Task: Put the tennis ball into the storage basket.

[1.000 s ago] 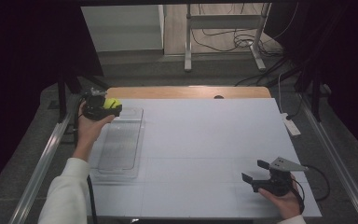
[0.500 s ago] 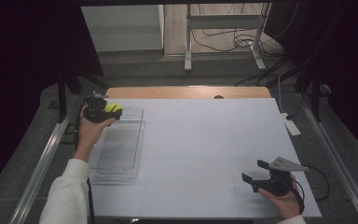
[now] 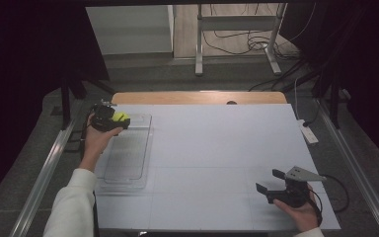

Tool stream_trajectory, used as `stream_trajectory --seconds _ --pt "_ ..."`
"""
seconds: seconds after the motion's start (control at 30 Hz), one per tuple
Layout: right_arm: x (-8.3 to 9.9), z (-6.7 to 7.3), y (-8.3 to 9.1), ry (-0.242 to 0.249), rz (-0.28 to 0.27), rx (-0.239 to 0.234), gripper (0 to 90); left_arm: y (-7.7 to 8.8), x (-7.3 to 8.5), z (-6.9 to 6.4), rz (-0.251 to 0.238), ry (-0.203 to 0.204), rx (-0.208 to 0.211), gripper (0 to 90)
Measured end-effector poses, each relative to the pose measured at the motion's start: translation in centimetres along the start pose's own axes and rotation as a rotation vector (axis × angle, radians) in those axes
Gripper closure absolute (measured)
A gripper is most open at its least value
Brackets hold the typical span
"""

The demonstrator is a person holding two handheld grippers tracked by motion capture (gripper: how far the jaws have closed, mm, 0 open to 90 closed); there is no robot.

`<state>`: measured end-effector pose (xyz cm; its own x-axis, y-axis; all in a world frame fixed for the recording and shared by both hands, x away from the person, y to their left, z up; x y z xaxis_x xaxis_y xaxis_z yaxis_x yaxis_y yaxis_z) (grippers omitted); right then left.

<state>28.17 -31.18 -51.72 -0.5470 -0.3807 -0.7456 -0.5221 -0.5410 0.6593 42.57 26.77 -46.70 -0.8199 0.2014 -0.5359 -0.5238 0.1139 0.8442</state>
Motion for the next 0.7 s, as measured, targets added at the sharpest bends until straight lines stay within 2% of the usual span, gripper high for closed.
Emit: stream_trajectory --seconds 0.7 --pt "0.0 0.0 0.0 0.0 0.001 0.001 12.2 -1.3 0.2 -0.1 0.058 -0.008 -0.01 26.7"
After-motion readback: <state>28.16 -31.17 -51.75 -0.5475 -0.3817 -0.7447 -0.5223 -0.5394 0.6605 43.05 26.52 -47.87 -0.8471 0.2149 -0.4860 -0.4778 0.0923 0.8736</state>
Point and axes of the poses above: each handheld gripper's, and its own axes: y roughly backward along the jaws, x roughly out of its underside, z roughly to its left, the point moved 1 cm from there along -y, roughly forward along the jaws, and after that the axes turned 10 degrees about z, right-handed, at the moved point
